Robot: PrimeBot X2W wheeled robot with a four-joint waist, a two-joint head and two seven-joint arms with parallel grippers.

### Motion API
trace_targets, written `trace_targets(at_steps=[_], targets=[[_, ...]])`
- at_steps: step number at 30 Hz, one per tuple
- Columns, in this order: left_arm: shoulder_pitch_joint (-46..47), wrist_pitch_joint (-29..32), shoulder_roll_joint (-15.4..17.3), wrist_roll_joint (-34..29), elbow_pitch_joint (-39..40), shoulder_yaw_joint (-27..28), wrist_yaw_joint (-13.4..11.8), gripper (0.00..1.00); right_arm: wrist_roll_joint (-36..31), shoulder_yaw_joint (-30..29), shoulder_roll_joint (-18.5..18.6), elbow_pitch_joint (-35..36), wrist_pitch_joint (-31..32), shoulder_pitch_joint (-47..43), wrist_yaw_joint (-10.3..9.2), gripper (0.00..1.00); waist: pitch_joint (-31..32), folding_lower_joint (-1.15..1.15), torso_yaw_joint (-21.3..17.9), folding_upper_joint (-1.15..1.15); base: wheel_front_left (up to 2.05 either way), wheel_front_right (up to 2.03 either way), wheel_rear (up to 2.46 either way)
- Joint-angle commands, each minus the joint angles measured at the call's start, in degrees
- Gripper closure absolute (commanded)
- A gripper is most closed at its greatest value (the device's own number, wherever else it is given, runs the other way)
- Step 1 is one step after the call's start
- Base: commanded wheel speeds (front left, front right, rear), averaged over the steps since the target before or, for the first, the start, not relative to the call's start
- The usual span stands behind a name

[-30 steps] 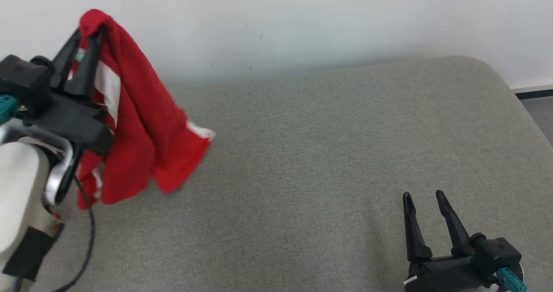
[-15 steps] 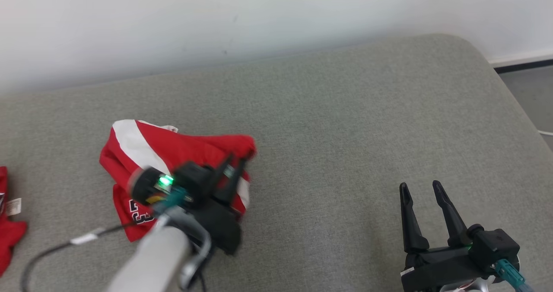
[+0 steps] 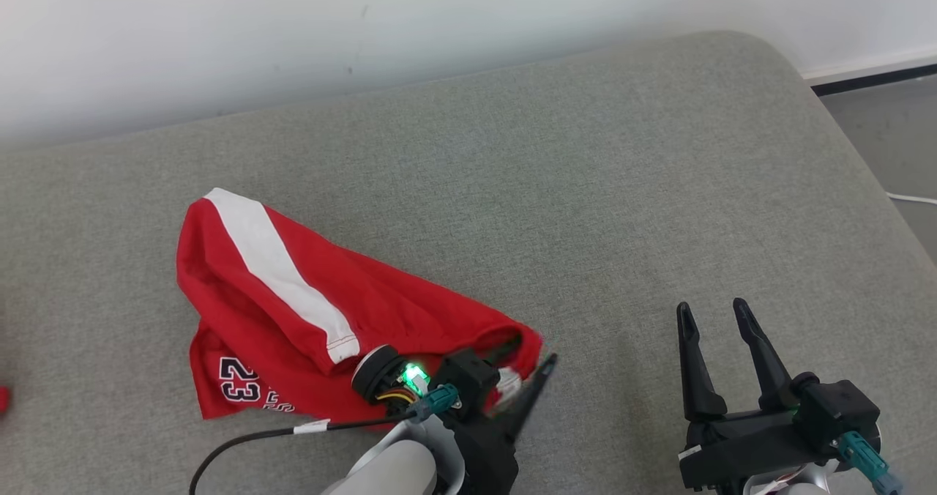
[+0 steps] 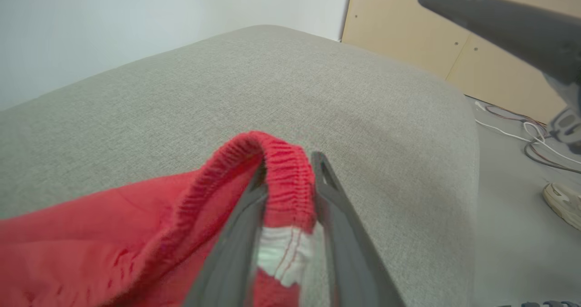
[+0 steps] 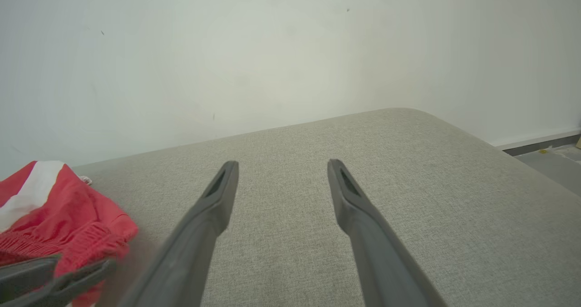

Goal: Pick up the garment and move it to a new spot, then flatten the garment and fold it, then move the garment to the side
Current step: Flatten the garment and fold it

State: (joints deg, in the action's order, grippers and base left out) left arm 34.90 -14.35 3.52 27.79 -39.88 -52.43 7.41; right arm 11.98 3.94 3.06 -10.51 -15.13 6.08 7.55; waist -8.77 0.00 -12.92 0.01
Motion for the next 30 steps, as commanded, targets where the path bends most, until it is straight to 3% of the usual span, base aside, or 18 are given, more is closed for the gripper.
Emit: trace_targets(at_steps=[1,6,11,24,30], targets=[[1.11,-0.63,-0.52,0.59,-0.01,-0.58,0.05,0.00,-0.36,-0.32,0.13,-0.18,-0.02,0.24,-0.13,0.00,0.53,0.00,0.64,-0.01,0.00,0.00,0.00],[2.50,-0.91,-0.60,1.29,2.19,-0.50,0.01,0.00,-0.38,-0.88,0.11,-0.30,-0.02,-0.59,-0.13,0.00,1.85,0.00,2.56,-0.01,0.00,0.00,0.00],[1.44,-0.86,-0.44,0.35,8.40,3.69,-1.00,0.00,-0.25,-0.84,0.08,-0.53,-0.01,-1.71,-0.13,0.00,3.94,0.00,5.48,-0.01,0.00,0.00,0.00],[-13.46,-0.88,9.40,-6.24,24.12,23.06,-6.94,0.00,-0.23,-0.62,0.46,-0.56,-0.02,-4.08,-0.13,0.00,8.26,0.00,10.95,-0.01,0.00,0.00,0.00],[-22.42,-0.88,11.71,-8.65,30.47,33.48,-8.31,0.00,0.05,-0.31,0.94,-0.46,-0.02,-4.76,-0.13,0.00,8.86,0.00,12.05,-0.01,0.00,0.00,0.00]])
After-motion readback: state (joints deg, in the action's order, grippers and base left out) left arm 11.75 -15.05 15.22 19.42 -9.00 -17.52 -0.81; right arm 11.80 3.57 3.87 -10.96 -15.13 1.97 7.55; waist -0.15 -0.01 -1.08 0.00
